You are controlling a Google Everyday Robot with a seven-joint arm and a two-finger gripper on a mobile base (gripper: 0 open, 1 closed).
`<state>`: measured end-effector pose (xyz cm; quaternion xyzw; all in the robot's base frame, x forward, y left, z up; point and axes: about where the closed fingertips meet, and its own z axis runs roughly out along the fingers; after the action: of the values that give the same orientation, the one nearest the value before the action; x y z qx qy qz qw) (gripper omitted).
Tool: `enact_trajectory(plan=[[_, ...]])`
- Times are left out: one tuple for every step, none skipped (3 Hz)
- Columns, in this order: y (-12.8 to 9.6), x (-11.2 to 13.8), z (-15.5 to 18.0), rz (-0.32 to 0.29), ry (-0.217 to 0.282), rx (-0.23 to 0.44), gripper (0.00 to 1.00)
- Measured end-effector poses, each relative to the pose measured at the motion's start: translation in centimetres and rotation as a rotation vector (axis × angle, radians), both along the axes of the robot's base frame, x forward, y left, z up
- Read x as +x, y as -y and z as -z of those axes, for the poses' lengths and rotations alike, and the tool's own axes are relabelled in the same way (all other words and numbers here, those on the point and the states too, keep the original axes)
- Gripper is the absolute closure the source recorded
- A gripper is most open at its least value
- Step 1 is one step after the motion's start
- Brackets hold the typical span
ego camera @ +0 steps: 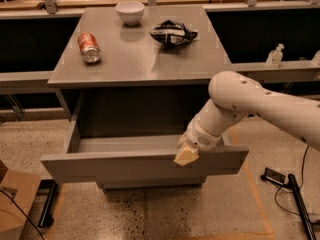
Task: Open top drawer
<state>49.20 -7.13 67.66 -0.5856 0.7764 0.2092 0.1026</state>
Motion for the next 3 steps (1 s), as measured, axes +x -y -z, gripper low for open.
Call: enact_trajectory(plan=[[0.2, -0.4, -0.1, 0.002, -0.006, -0.002, 0.59], [1.9, -3.0, -0.7, 0.05, -0.027, -0.017, 0.36], [1.9, -3.0, -0.7, 0.05, -0.027, -0.017, 0.12]])
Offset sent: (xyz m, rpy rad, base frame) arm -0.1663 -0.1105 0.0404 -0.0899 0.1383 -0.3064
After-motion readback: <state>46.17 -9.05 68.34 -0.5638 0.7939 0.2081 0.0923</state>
